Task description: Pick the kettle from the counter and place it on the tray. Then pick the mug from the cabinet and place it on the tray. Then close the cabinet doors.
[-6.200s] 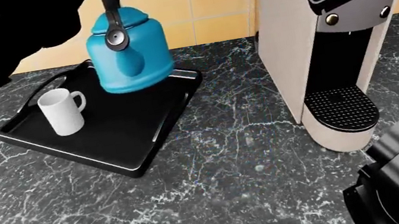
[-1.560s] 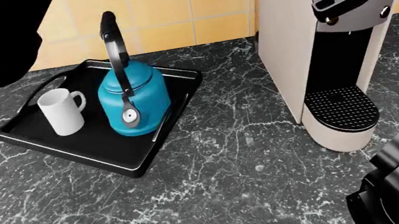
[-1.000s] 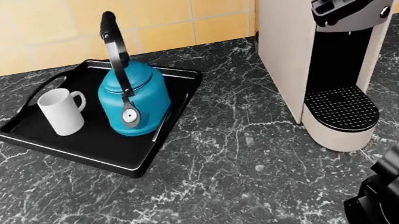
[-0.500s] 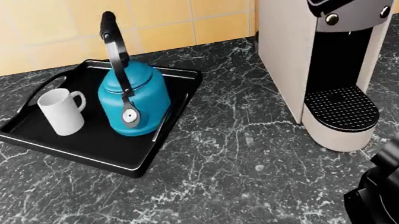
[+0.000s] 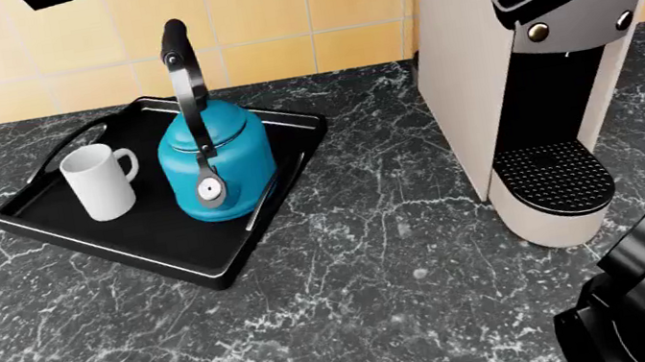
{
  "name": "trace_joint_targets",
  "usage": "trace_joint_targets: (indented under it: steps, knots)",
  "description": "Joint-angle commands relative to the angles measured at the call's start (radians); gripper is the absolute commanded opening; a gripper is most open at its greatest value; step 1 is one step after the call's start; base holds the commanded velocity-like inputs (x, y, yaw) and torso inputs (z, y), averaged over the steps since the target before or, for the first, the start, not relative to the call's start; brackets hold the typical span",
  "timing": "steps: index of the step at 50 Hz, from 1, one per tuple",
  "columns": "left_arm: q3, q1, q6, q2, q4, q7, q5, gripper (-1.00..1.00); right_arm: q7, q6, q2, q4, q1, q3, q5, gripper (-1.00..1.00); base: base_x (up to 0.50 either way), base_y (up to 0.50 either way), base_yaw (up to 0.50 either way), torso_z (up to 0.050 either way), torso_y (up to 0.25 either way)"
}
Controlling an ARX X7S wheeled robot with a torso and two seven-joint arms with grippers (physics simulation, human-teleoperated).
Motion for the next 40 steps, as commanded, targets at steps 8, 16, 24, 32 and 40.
trace_joint_targets:
  steps: [8,16,24,32,40]
  knots:
    - [-0.011,0.001,0.004,-0.012,0.003,-0.002,0.008,1.0,-0.013,0.015,0.002,0.01,0.022,-0.021,-0.013,1.0,0.08,0.0,0.0,0.0,0.0]
    - [-0.013,-0.002,0.004,-0.013,0.003,-0.004,0.005,1.0,-0.032,0.028,0.005,0.013,0.035,-0.035,-0.036,1.0,0.08,0.0,0.0,0.0,0.0]
    - [-0.014,0.002,0.005,-0.013,0.004,-0.002,0.007,1.0,-0.026,0.026,0.004,0.007,0.024,-0.032,-0.031,1.0,0.09,0.0,0.0,0.0,0.0]
    - [-0.014,0.01,0.009,-0.013,0.001,0.002,0.013,1.0,-0.021,0.023,0.003,0.006,0.021,-0.03,-0.026,1.0,0.09,0.0,0.0,0.0,0.0]
    - [-0.015,0.016,0.012,-0.014,-0.003,0.006,0.018,1.0,-0.011,0.016,0.0,0.009,0.017,-0.025,-0.012,1.0,0.09,0.0,0.0,0.0,0.001]
